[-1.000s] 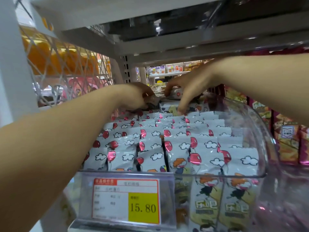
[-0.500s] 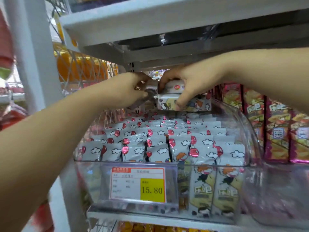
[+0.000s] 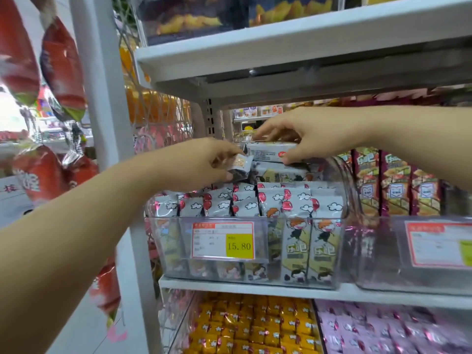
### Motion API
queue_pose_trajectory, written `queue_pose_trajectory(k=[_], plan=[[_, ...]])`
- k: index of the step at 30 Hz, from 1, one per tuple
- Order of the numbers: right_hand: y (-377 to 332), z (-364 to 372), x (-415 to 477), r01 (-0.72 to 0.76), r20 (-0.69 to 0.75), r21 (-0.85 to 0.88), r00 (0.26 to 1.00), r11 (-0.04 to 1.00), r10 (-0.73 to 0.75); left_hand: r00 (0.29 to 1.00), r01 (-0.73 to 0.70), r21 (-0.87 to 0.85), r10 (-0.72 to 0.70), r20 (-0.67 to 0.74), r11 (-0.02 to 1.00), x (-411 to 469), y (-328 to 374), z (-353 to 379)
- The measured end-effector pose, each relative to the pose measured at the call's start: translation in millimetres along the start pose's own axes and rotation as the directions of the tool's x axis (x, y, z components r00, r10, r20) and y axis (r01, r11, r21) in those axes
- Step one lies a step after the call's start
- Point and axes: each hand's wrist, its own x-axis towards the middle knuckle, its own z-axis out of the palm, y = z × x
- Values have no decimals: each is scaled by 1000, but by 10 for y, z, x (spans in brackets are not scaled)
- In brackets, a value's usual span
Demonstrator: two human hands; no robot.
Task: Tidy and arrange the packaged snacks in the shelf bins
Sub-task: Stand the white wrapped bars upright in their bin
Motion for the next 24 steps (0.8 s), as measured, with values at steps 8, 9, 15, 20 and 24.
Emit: queue_pose_trajectory(k=[8,9,15,20,24], plan=[[-34,-90,-235,116,-339,-135,928,984,-156,997,20,-116,-29,-68,993,-107,14,-86],[-36,-78,-257,144,-352,-175,915,974,-199,995,26,-154,-41,-95,988,-113,22,-103],[-78,-20,-309,271,-349,-253,870,929,-349,977,-108,-314,42,-209,943,-201,175,-111],[-179,-58,-358,289,-469,-178,815,941,-339,936,-164,-376,23,-352,912,-280,182,-89],[-289,-111,-446,200,-472,352,882,914,-11,905,-197,-508,-44,-423,838,-338,215,-42]])
